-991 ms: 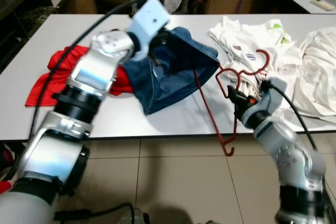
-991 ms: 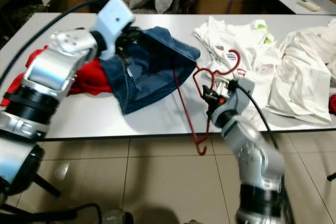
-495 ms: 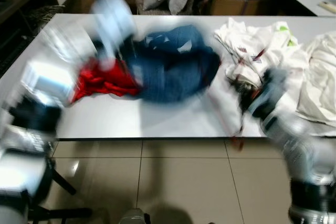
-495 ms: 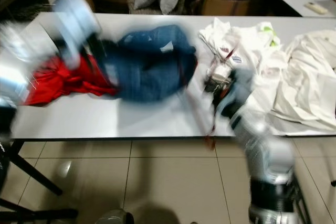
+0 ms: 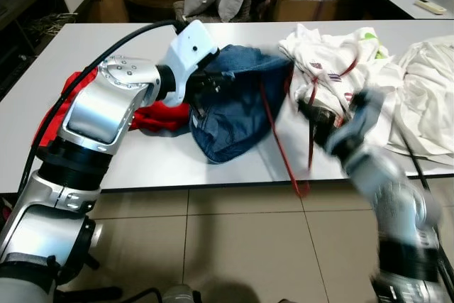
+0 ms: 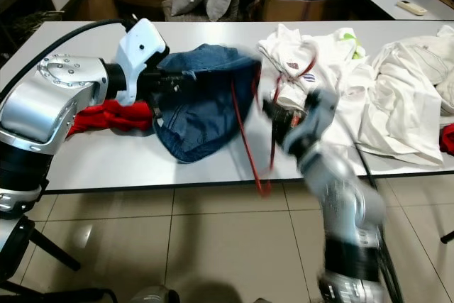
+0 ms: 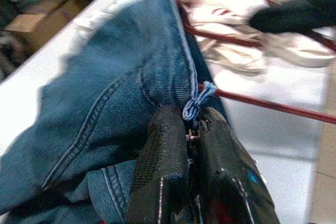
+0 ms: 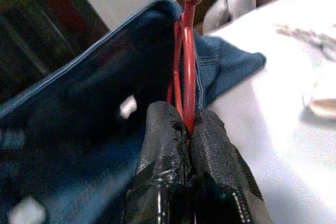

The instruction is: Hang hanger

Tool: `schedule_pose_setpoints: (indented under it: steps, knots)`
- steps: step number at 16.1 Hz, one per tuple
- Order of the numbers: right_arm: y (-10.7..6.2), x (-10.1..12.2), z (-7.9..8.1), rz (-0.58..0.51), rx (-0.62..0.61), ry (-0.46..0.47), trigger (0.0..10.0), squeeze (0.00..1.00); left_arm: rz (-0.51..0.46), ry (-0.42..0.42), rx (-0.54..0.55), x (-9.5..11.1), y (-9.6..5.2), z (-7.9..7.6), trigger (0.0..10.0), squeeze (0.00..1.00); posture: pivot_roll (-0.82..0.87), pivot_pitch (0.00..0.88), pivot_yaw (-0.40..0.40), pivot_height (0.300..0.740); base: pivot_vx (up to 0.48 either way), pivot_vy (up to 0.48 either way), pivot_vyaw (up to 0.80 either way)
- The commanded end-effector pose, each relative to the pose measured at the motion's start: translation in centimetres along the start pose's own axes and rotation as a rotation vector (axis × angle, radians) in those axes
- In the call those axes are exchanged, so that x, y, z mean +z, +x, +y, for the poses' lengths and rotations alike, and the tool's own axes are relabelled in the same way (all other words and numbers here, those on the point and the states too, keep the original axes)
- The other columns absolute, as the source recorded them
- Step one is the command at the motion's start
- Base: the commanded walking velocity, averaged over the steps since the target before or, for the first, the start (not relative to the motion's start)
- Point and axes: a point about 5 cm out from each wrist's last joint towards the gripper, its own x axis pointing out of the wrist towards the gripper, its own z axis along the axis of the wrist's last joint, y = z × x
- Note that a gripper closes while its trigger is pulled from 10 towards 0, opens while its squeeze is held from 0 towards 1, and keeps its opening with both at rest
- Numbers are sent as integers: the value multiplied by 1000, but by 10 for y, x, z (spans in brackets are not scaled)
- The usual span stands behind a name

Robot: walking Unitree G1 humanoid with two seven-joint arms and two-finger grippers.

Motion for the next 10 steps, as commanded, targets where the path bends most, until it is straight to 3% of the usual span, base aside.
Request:
schedule_pose_setpoints:
  steps: [1, 2, 4, 7, 10]
  knots:
    - [2, 1, -8, -26, -42, 37, 10000, 0, -17, 35, -47, 11, -4, -3, 0, 0, 0, 0, 44, 740, 0, 0, 0]
    - [16, 4, -9, -54, -76, 86, 10000, 0, 43, 80, -79, 8, -9, -1, 0, 0, 8, 0, 45, 740, 0, 0, 0]
    - [28, 10, -3, -95, -71, 163, 10000, 0, 54, 77, -146, 9, -12, -5, 0, 0, 18, 0, 46, 740, 0, 0, 0]
    - [50, 1, 16, -92, -57, 235, 10000, 0, -142, -78, -371, 43, -8, -30, 0, 0, 35, 0, 50, 740, 0, 0, 0]
    - [60, -10, 25, -75, -51, 241, 10000, 0, -248, -170, -465, 64, -6, -33, 0, 0, 37, 0, 55, 740, 0, 0, 0]
